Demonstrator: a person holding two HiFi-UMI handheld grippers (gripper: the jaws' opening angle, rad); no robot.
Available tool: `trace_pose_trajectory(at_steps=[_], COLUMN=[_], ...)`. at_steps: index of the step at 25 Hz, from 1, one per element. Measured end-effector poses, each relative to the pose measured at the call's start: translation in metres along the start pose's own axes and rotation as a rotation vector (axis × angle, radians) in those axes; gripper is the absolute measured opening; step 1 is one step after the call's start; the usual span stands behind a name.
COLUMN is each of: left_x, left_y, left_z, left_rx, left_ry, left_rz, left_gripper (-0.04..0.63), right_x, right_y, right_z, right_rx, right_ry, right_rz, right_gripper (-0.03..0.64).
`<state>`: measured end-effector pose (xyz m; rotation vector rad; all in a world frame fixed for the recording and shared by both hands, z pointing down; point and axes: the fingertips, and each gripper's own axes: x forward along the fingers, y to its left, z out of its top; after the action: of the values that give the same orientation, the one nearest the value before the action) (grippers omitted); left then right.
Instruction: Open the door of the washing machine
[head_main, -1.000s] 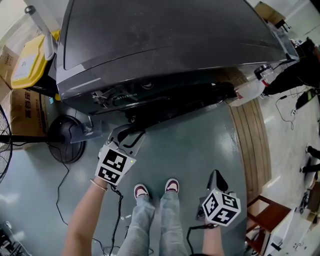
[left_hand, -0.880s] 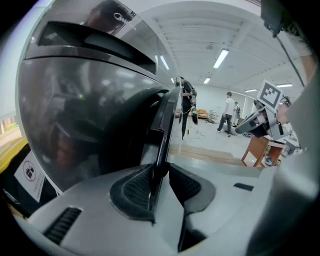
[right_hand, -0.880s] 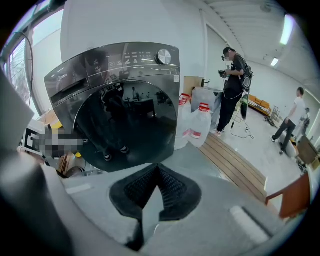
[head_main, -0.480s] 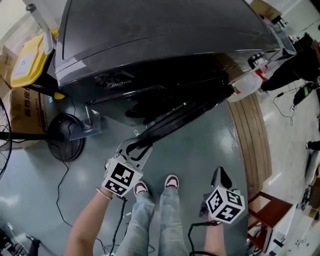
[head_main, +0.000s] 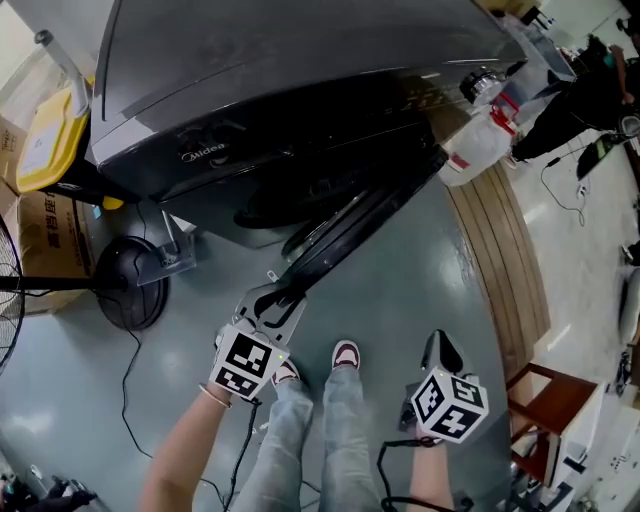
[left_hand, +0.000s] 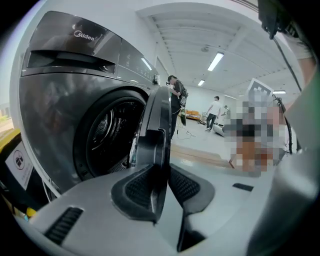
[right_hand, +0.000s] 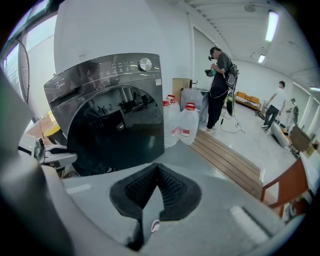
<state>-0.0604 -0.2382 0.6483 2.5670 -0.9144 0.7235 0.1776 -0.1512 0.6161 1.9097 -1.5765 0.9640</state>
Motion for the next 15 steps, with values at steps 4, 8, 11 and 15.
trace_pose_trajectory(at_steps=[4,8,11,15], left_x=[0.001,0.003,0.005,0.004], left_y=[-0.017,-0.03,-0.038,-0.048], left_z=[-0.002,-0.004,-0.005,-0.006], left_rx=[0.005,-0.005,-0.019,-0.037], left_ry=[0.013,0.012,0.016,0.02], left_rz=[-0.018,-0.02,-0.007,0.006], left_gripper=[0.086,0.087,0.087,0.087], right_x=[-0.015,-0.03,-0.038,-0.044], right_y=[-0.016,-0.035,-0.049,-0.058], right_z=[-0.006,-0.006,-0.008,-0.008], right_rx=[0.015,0.025,0.023,0.017], right_ry=[-0.004,-0.015,-0.011,0.0], right_rz=[-0.025,-0.053,-0.066,-0.066], right_gripper=[0.005,0.005,0.005,0.005])
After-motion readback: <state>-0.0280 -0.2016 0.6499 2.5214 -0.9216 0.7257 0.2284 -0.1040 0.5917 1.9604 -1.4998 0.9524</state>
